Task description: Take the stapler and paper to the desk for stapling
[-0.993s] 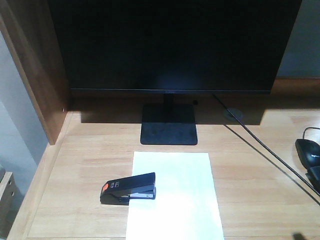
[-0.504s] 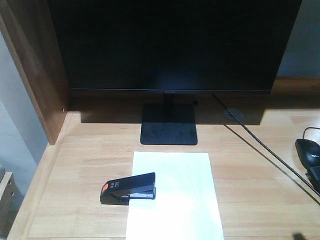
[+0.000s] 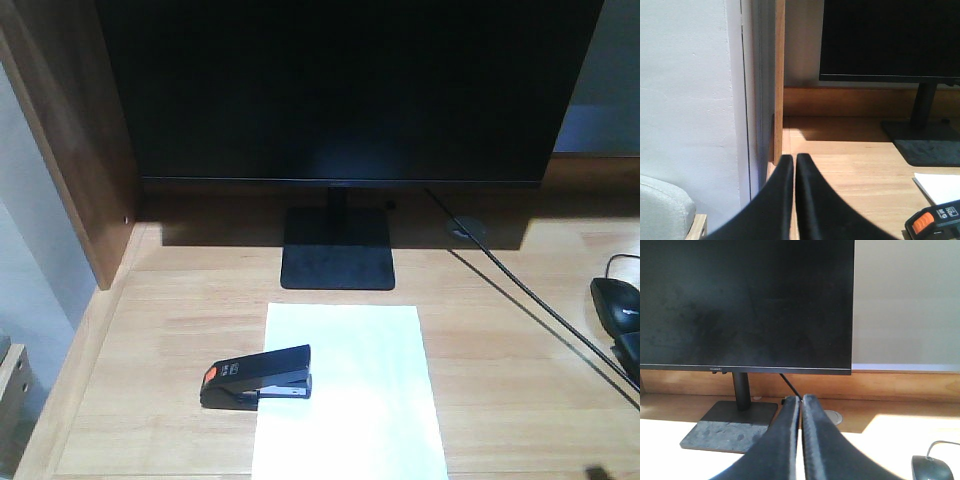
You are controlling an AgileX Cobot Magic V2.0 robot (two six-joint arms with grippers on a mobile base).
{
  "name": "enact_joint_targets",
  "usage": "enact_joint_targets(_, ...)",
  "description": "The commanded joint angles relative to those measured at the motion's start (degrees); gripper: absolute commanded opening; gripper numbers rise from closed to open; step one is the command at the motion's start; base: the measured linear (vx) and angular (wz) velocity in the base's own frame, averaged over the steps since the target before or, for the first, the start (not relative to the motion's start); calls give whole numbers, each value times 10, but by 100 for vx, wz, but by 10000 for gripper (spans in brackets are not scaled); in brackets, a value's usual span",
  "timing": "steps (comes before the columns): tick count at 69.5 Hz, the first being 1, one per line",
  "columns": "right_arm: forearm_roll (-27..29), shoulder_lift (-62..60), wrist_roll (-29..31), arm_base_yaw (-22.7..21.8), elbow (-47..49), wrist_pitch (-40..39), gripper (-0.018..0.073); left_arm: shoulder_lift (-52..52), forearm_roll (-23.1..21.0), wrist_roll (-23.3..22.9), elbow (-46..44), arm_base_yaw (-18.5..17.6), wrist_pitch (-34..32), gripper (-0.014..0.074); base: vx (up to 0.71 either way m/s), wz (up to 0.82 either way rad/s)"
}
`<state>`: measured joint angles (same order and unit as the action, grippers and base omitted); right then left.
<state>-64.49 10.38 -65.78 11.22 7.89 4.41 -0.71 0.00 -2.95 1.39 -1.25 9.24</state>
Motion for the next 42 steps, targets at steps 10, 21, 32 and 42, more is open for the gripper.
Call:
enact_joint_targets(10,-9,5,1,0,16,-16,-6,-9,-7,-5,6,2,-40,-6,0,0)
enact_joint_targets(21,6,5,5,0,16,-13,-6,-9,-7,-5,6,2,-40,-6,0,0)
enact_joint_targets(32,177,5,154,0,16,0,-6,-9,-7,-5,6,2,-40,-6,0,0)
enact_joint_targets(42,458,5,464,0,16,0,-6,-9,-7,-5,6,2,-40,-6,0,0)
